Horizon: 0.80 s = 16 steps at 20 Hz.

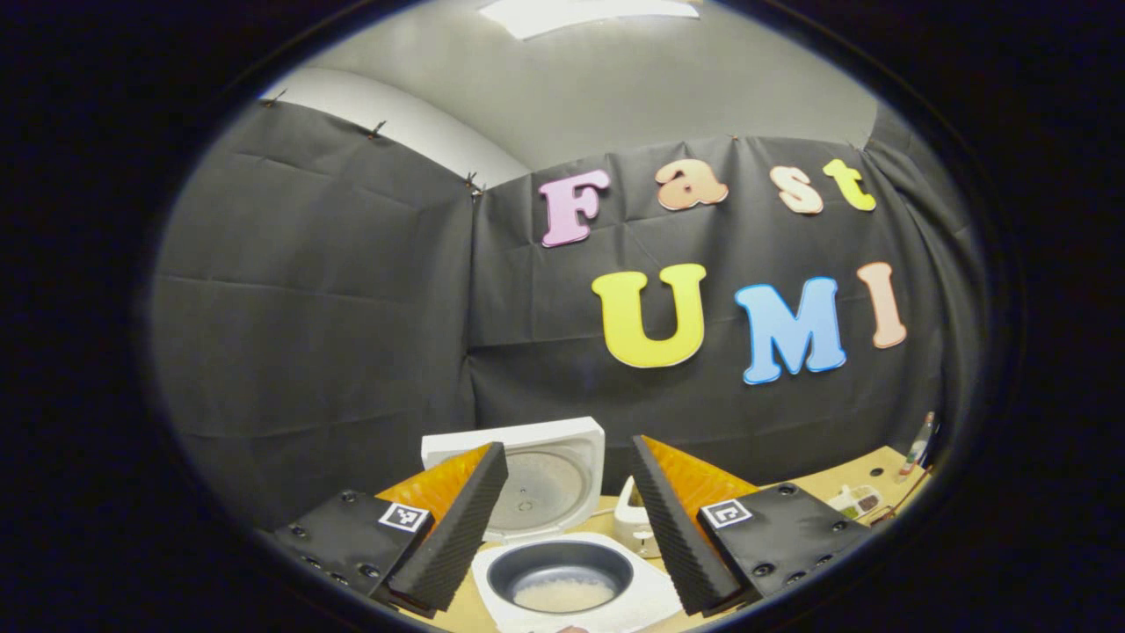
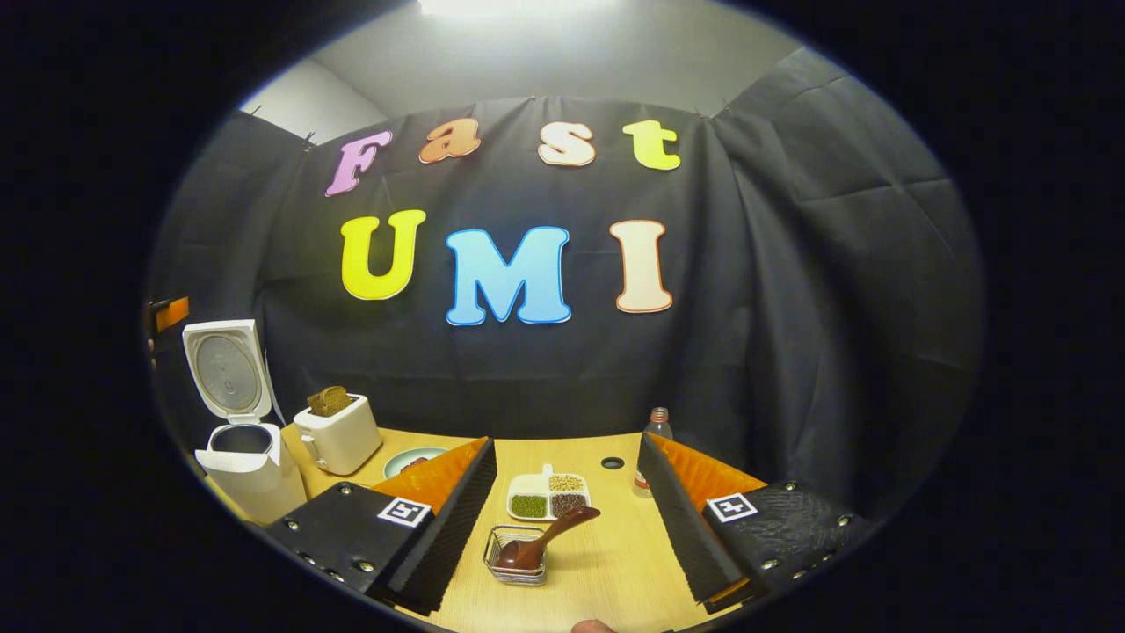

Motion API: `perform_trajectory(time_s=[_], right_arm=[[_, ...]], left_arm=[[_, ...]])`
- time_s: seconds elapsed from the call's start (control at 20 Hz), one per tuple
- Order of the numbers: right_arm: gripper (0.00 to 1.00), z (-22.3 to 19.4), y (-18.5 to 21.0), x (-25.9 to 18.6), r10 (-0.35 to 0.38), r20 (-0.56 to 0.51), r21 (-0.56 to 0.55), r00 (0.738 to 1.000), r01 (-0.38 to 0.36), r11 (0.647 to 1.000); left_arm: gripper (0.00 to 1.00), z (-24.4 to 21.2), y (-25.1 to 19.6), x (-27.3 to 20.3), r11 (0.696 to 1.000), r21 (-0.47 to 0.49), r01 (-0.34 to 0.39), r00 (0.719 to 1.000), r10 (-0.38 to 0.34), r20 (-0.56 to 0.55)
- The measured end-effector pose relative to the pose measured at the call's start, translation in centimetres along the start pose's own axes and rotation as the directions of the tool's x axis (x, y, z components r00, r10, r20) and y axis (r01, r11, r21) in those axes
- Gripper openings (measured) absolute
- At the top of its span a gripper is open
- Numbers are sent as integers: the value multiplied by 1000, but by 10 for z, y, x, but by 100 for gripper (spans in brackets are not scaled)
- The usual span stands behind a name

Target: Close the left gripper, press the button to open the rice cooker; take a wooden spoon from the chopstick holder with the right hand, scoop a spoonful of rice and pour it into the rice cooker, then put the wooden spoon back into the chopstick holder.

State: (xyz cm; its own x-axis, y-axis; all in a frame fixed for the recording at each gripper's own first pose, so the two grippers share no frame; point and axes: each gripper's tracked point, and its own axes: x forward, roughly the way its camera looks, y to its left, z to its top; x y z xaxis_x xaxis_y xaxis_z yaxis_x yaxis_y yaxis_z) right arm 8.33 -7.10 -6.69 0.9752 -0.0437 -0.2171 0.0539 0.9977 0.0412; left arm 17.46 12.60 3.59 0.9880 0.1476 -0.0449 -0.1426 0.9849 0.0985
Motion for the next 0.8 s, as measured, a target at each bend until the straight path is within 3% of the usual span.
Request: perform_trajectory(time_s=[0.25,0.6,0.8], right_arm=[[99,-3,-14,-15,-39,-13,-10,999,39,999],[99,2,-24,-29,-77,-1,-28,997,77,997],[99,-2,-32,-34,-109,-5,-40,994,108,993]], left_arm=[[99,3,23,56,998,-46,-47,999,46,-25],[95,-4,57,130,994,-9,-111,993,110,-48],[98,-5,76,162,988,-54,-145,988,142,-61]])
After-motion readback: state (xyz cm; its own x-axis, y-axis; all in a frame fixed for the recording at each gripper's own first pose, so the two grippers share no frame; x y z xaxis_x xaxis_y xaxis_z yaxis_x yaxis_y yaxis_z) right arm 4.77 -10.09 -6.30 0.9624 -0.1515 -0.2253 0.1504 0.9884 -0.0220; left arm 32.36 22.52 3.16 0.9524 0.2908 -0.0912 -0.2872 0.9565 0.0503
